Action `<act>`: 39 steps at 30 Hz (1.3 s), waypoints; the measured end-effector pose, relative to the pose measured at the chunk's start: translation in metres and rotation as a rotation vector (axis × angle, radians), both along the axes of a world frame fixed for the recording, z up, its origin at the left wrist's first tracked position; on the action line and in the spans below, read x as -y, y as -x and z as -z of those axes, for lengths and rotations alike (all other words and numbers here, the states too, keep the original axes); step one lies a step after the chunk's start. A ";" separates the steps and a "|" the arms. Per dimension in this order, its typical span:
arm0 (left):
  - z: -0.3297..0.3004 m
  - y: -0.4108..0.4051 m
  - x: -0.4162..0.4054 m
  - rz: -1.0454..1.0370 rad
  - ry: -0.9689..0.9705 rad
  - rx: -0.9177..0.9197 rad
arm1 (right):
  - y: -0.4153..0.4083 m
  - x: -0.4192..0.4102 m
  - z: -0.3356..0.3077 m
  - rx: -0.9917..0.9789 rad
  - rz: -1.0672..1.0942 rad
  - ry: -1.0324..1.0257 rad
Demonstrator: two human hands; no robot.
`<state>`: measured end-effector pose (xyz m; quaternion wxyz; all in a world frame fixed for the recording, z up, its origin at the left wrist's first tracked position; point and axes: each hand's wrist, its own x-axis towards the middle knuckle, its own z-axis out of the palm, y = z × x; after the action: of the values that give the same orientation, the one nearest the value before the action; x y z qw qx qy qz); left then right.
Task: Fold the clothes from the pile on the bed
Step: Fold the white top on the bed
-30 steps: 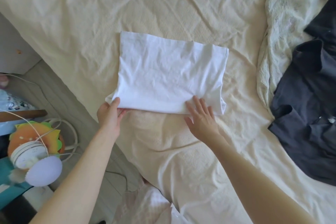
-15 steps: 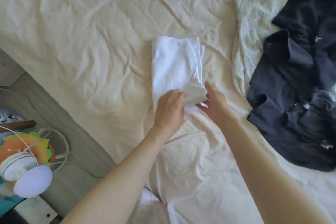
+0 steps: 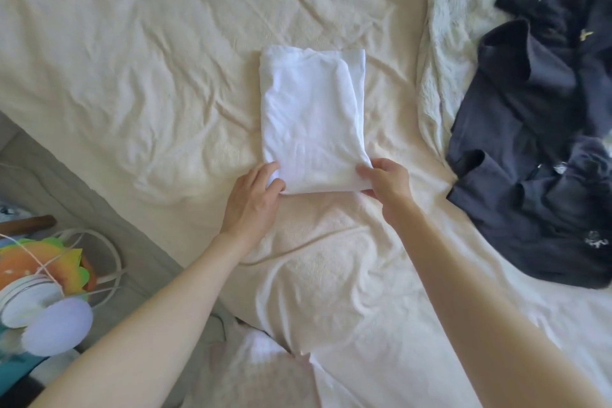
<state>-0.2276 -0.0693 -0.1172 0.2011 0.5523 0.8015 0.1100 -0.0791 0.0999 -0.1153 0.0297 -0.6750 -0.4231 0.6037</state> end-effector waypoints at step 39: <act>-0.024 0.050 -0.024 -0.528 0.133 0.600 | 0.022 -0.006 -0.061 0.032 0.040 0.107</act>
<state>-0.2773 -0.0456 -0.0936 0.4260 0.2570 0.8269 0.2621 -0.1008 0.1056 -0.0545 -0.0010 -0.6936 -0.3771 0.6137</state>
